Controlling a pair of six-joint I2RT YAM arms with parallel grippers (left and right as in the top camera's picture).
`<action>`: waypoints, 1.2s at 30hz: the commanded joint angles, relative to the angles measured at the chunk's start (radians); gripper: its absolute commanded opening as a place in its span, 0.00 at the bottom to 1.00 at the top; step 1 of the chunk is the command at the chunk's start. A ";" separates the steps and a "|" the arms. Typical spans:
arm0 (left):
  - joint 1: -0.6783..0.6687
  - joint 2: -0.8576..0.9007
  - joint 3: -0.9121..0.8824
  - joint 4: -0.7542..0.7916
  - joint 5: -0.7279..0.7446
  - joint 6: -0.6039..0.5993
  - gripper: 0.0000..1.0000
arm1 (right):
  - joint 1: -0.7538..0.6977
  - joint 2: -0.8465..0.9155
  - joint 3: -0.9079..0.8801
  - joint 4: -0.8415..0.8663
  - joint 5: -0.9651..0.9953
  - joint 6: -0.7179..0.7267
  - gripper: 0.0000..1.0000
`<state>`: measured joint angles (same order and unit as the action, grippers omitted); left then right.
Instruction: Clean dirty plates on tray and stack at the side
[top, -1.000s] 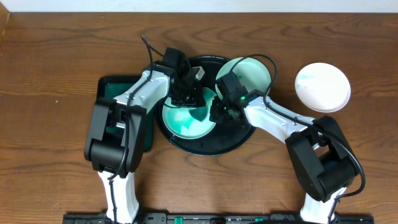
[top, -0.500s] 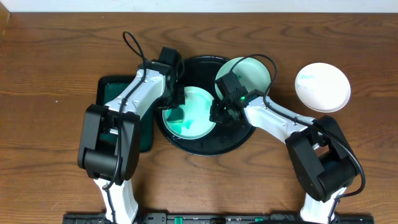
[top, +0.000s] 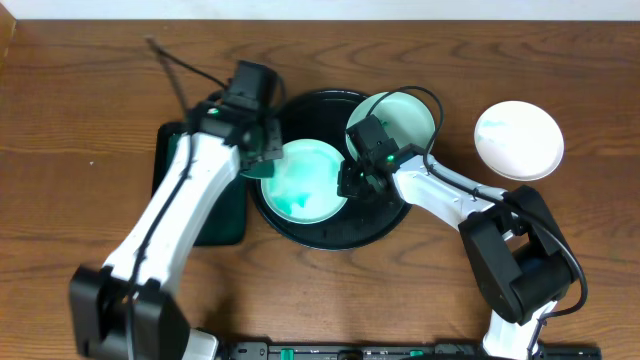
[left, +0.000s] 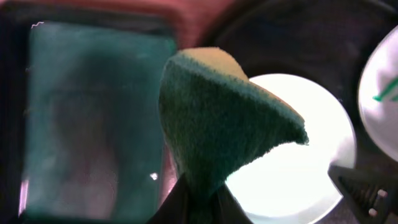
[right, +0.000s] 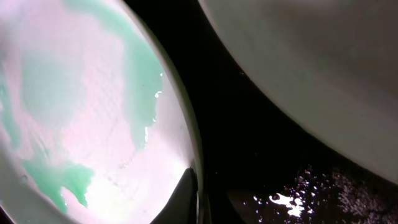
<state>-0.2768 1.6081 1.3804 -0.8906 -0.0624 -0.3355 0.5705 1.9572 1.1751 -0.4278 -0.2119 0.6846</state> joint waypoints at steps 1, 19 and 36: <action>0.092 -0.010 0.003 -0.058 -0.055 -0.064 0.07 | 0.006 0.046 -0.043 0.003 0.027 -0.172 0.01; 0.267 0.037 -0.017 -0.127 0.006 -0.078 0.07 | 0.113 -0.290 0.058 -0.083 0.452 -0.605 0.01; 0.267 0.037 -0.018 -0.126 0.006 -0.078 0.07 | 0.322 -0.426 0.059 0.072 1.104 -1.070 0.01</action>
<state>-0.0132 1.6329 1.3682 -1.0142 -0.0547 -0.4004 0.8536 1.5562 1.2156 -0.3824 0.7036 -0.2184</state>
